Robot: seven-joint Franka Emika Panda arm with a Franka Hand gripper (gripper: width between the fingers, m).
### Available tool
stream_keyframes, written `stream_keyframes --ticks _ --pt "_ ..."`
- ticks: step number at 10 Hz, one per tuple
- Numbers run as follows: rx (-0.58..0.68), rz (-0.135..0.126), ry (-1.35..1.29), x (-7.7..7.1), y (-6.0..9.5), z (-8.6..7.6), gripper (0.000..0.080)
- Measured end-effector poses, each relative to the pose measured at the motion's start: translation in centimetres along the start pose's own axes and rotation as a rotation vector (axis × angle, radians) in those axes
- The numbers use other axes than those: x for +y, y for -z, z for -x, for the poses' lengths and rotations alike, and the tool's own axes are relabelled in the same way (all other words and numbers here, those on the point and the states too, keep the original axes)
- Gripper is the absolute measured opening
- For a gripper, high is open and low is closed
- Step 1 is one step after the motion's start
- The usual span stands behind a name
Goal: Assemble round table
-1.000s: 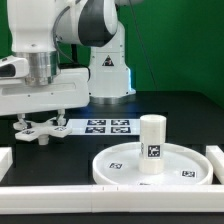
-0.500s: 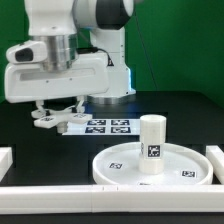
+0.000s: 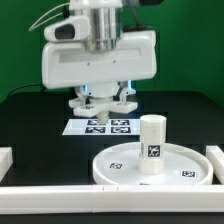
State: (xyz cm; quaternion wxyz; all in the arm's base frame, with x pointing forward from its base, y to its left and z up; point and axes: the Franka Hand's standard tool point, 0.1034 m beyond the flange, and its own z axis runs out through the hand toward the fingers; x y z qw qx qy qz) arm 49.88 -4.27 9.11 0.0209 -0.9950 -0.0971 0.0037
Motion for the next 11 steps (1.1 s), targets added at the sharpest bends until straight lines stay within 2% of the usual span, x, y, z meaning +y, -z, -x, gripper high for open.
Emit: stream_keyframes --ticks 4,6,8,9,11 --pt "-0.010 -0.005 -0.002 -0.3 0.2 0.0 0.0446" --pt "0.012 -0.012 0.024 -2.4 3.5 -3.1 0.0446" --pt "-0.014 -0.027 0.008 -4.0 4.8 -5.4 0.0446" --pt "-0.018 -0.030 0.009 -4.8 4.8 -5.5 0.0446" --pt "-0.020 -0.030 0.009 -4.4 4.7 -5.3 0.0446"
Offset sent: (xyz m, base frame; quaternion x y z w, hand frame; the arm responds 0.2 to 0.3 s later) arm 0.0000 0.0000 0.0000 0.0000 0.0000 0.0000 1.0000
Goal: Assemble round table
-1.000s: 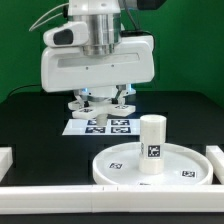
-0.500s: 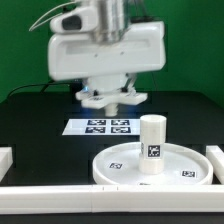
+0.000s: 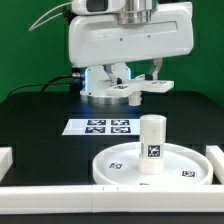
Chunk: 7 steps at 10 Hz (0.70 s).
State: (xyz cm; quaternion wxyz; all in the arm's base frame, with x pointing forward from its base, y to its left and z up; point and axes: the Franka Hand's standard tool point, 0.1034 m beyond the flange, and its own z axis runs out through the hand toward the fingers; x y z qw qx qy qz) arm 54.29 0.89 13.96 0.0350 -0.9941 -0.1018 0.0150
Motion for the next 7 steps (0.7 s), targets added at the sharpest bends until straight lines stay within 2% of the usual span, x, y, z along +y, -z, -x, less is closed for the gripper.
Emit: stream_keyframes --ticks 1,2,3,5,7 --pt "0.001 0.007 0.017 -0.3 0.2 -0.3 0.0446" --pt "0.013 0.025 0.056 -0.8 0.8 -1.6 0.0446" --pt "0.016 0.031 0.089 -0.9 0.8 -2.7 0.0446" --pt "0.001 0.051 0.157 -1.0 -0.3 -3.7 0.0446" --pt "-0.012 0.048 0.168 -1.6 -1.1 -3.7 0.0446"
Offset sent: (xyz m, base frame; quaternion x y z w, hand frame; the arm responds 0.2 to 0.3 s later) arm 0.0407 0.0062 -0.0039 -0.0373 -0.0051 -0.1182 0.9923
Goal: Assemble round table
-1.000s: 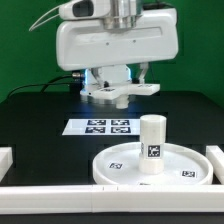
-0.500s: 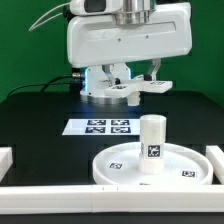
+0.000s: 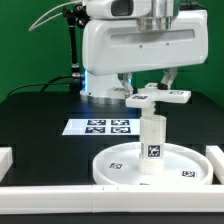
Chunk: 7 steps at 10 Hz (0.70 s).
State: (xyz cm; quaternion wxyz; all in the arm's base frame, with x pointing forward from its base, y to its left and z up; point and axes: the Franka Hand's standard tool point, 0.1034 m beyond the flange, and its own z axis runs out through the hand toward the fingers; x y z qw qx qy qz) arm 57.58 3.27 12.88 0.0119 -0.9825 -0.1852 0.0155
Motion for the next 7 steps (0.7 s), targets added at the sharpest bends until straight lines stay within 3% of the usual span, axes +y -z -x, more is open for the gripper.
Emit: stream_keyframes --ticks 7 --pt "0.013 0.007 0.012 -0.44 -0.36 -0.68 0.0446"
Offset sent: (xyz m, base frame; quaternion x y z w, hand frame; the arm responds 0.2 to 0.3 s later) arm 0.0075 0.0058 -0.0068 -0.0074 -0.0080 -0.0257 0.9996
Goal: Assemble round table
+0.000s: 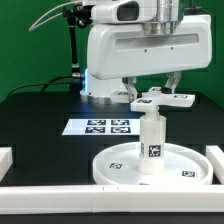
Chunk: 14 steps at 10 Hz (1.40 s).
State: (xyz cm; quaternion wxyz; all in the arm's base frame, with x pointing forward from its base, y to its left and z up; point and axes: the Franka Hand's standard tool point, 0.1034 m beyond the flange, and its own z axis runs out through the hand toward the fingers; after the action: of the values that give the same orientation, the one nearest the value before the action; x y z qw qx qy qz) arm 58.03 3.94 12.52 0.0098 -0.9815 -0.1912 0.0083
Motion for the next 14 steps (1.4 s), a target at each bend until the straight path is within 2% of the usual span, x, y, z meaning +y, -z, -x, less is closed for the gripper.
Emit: stream_keyframes --ticks 3,6,9,14 --pt "0.015 0.005 -0.001 0.0 0.0 -0.1 0.0446" --pt "0.008 0.001 -0.007 -0.1 -0.1 1.3 0.0446" --pt "0.006 0.000 -0.002 -0.5 -0.1 1.4 0.0446" --pt "-0.016 -0.005 0.001 -0.6 -1.7 1.6 0.0446"
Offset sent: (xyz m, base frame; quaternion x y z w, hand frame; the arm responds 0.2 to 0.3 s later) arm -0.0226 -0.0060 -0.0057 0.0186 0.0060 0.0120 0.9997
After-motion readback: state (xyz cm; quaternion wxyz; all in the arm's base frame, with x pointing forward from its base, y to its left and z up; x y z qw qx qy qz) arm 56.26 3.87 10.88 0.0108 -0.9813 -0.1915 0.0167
